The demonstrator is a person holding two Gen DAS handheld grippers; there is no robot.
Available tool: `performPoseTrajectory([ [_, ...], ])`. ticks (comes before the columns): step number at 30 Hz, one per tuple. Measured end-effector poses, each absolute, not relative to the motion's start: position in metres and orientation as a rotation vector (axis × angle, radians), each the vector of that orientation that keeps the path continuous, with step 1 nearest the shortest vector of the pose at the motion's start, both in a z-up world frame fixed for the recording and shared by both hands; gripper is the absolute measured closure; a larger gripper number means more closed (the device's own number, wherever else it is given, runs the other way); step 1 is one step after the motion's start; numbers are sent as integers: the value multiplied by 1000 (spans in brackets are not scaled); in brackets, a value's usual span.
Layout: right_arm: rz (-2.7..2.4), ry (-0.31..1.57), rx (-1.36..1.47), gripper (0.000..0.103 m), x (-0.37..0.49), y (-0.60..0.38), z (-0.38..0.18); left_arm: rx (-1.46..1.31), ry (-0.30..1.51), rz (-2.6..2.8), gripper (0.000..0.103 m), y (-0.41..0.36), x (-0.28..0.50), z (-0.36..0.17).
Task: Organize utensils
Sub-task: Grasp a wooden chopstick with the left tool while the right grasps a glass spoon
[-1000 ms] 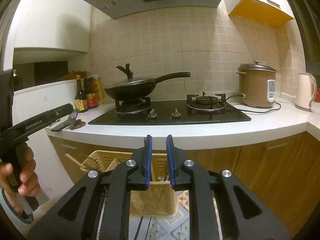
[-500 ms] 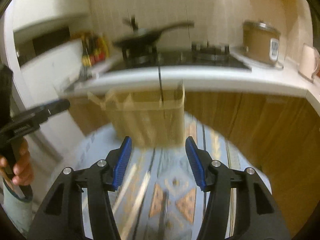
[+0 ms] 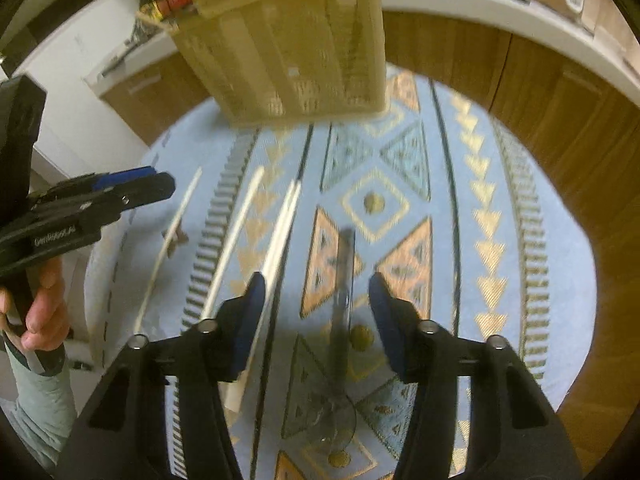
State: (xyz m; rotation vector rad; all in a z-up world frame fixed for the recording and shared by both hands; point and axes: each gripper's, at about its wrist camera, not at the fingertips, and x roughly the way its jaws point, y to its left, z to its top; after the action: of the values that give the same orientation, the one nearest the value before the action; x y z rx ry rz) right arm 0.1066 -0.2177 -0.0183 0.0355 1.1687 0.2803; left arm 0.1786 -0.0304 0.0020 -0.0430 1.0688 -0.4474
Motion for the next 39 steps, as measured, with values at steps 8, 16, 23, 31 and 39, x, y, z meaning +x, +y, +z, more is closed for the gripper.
performPoseTrajectory([
  [8,273,1249,81,67,112,-228,-38,-53,1190,-448,66,-55,199,-37],
  [16,267,1272,55,68,112,-229,-48,-20,1205,-413,73,-80,208,-51],
  [23,265,1308,-23,75,117,-226,-49,60,1191,-398,75,-99,207,-52],
  [31,252,1351,-133,75,128,-203,-55,247,1147,-335,84,-128,194,-56],
  [39,225,1330,-166,93,127,-192,-56,100,1170,-393,99,-108,194,-55],
])
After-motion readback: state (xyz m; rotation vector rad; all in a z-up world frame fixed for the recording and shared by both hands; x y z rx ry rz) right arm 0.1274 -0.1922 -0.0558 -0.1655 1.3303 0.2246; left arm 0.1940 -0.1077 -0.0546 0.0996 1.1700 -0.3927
